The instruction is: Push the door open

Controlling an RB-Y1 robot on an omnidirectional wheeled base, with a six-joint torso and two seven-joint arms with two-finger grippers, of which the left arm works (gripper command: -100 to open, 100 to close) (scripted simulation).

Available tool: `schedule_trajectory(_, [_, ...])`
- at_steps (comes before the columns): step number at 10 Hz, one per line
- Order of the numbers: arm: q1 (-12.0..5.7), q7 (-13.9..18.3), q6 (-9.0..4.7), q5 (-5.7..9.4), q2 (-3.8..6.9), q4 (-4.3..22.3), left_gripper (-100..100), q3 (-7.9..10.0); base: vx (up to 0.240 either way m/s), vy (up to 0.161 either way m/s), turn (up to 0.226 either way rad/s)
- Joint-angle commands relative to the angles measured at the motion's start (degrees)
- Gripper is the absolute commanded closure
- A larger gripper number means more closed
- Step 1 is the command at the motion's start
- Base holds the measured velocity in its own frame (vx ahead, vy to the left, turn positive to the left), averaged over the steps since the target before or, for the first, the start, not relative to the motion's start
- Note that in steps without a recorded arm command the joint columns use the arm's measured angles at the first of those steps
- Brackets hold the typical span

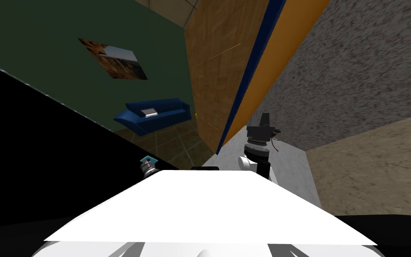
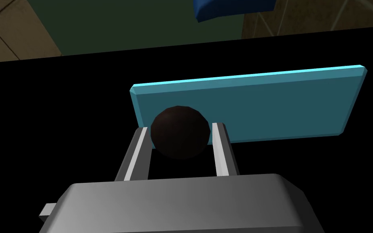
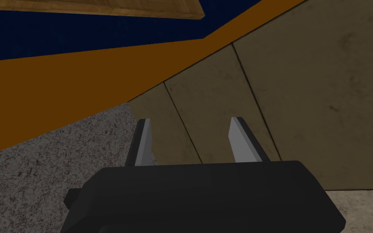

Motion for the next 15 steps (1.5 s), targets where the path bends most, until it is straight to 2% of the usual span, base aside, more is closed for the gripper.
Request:
schedule_trajectory(1, [0.66, 0.40, -1.15, 0.91, 1.42, 2.03, 100, 0.93, 0.139, 0.066, -0.020])
schedule_trajectory(3, [2.48, 0.33, -1.18, 3.29, 1.70, 1.61, 100, 2.51, 0.177, 0.092, -0.043])
schedule_trajectory(5, [2.48, 0.33, -1.18, 3.29, 1.70, 1.61, 100, 2.51, 0.103, 0.039, 0.007])
schedule_trajectory(6, [3.16, 0.31, -1.19, 4.19, 1.79, 1.46, 100, 3.10, 0.059, 0.054, -0.055])
schedule_trajectory(8, [3.16, 0.31, -1.19, 4.19, 1.79, 1.46, 100, 3.10, 0.047, 0.021, -0.007])
schedule_trajectory(9, [4.15, 0.27, -1.21, 5.48, 1.92, 1.23, 100, 3.96, 0.107, 0.035, -0.041])
schedule_trajectory(10, [4.15, 0.27, -1.21, 5.48, 1.92, 1.23, 100, 3.96, 0.116, 0.038, -0.016])
schedule_trajectory(11, [5.08, 0.23, -1.22, 6.70, 2.02, 1.01, 100, 4.77, 0.150, 0.064, -0.035])
schedule_trajectory(15, [7.01, 0.16, -1.25, 9.22, 2.18, 0.57, 100, 6.44, 0.179, 0.076, -0.015])
